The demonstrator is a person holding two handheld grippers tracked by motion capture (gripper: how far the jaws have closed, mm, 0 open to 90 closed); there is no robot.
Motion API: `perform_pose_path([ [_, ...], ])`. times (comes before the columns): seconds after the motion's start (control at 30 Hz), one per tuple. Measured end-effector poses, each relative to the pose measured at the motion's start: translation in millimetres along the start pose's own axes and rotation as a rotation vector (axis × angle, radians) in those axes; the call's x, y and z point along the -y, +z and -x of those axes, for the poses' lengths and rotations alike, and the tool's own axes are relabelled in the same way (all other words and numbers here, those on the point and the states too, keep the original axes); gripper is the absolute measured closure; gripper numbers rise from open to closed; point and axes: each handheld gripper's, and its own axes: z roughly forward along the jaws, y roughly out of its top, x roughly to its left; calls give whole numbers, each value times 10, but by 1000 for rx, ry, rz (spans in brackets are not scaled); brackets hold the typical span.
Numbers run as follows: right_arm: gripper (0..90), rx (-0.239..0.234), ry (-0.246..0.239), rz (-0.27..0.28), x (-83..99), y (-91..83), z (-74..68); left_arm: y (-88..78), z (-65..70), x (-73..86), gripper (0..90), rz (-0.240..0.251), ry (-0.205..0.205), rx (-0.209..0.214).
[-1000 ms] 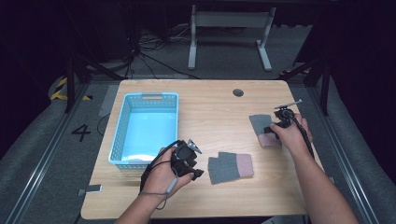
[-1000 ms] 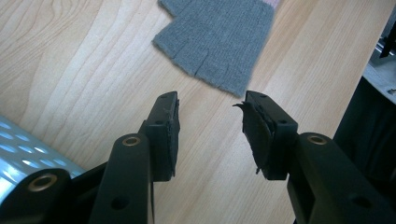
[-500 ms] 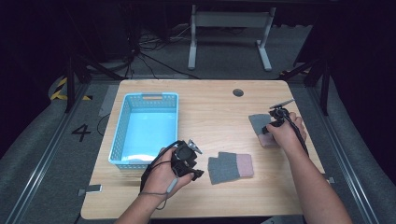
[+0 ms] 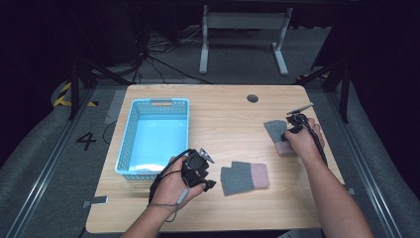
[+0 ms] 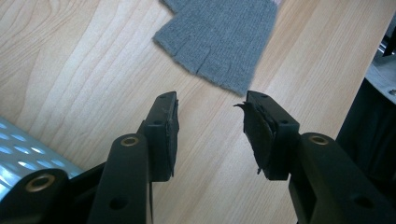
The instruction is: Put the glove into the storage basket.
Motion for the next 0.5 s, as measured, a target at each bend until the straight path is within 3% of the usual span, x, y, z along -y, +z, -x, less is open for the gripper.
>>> perform_pose_path([
  [0.07,805,-25,3,17,26,-33,41,-3,-5,-4,561,1,1,0],
  [0.3,806,-40,-19,42,71,-163,59,1,9,-43,560,2,11,5],
  [0.5,803,-70,-46,76,120,-382,55,-2,13,-62,559,8,15,6],
])
